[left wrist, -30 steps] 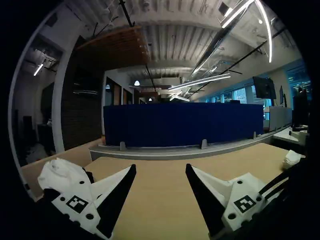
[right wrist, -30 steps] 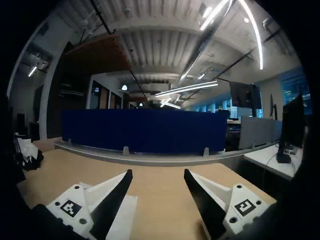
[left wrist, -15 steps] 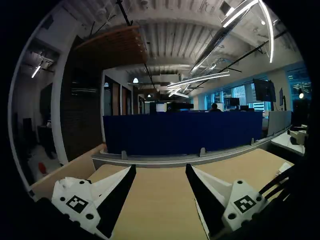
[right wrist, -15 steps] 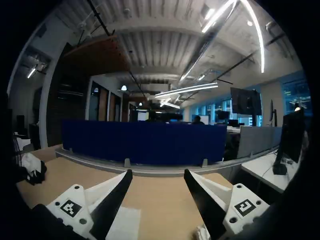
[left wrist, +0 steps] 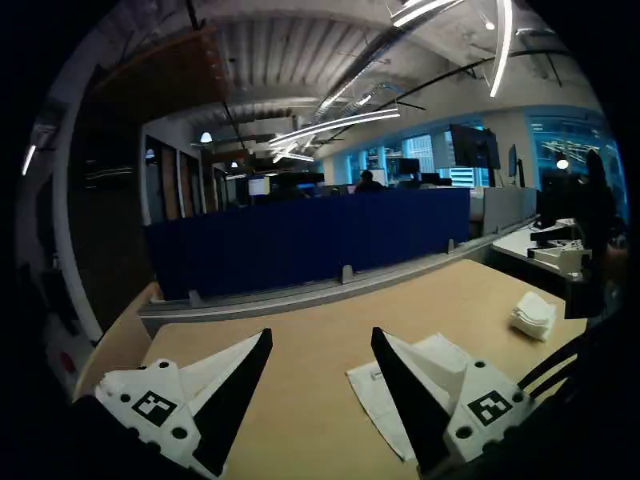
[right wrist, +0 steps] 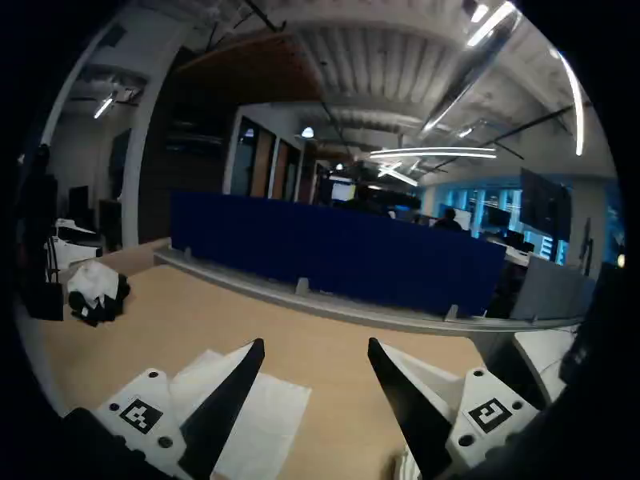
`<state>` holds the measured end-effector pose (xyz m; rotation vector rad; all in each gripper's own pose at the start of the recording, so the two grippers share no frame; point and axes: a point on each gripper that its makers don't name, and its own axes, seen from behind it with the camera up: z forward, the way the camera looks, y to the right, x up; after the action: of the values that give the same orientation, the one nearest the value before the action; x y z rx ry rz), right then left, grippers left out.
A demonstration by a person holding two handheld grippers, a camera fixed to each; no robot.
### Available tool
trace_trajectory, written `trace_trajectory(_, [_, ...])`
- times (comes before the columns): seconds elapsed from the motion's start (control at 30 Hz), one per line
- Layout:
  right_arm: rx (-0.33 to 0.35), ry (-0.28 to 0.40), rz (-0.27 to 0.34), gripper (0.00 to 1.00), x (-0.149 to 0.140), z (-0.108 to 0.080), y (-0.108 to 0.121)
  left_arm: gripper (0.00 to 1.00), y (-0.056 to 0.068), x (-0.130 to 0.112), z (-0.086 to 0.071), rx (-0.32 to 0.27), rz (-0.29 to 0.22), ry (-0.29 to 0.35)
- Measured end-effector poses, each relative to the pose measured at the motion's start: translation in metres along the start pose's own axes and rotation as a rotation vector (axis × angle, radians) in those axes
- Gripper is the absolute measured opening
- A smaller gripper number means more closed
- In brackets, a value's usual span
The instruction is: Fold towel
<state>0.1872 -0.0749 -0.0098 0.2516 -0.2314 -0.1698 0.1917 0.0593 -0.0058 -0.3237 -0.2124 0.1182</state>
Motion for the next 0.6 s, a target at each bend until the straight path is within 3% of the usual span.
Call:
trace_trajectory(0.17, [0.072, -0.06, -0.039, 1.0, -0.008, 0.001, -0.015, 0.92, 0.02, -0.003, 0.001, -0.08, 0.018, -0.038])
trace_trajectory(0.37, [0.114, -0.083, -0.06, 1.0, -0.015, 0.002, -0.027, 0.92, 0.029, -0.01, 0.003, -0.1, 0.028, -0.058])
trace_trajectory(0.6, [0.137, -0.127, -0.081, 1.0, -0.044, 0.003, -0.034, 0.92, 0.046, -0.036, 0.007, -0.129, 0.037, -0.094])
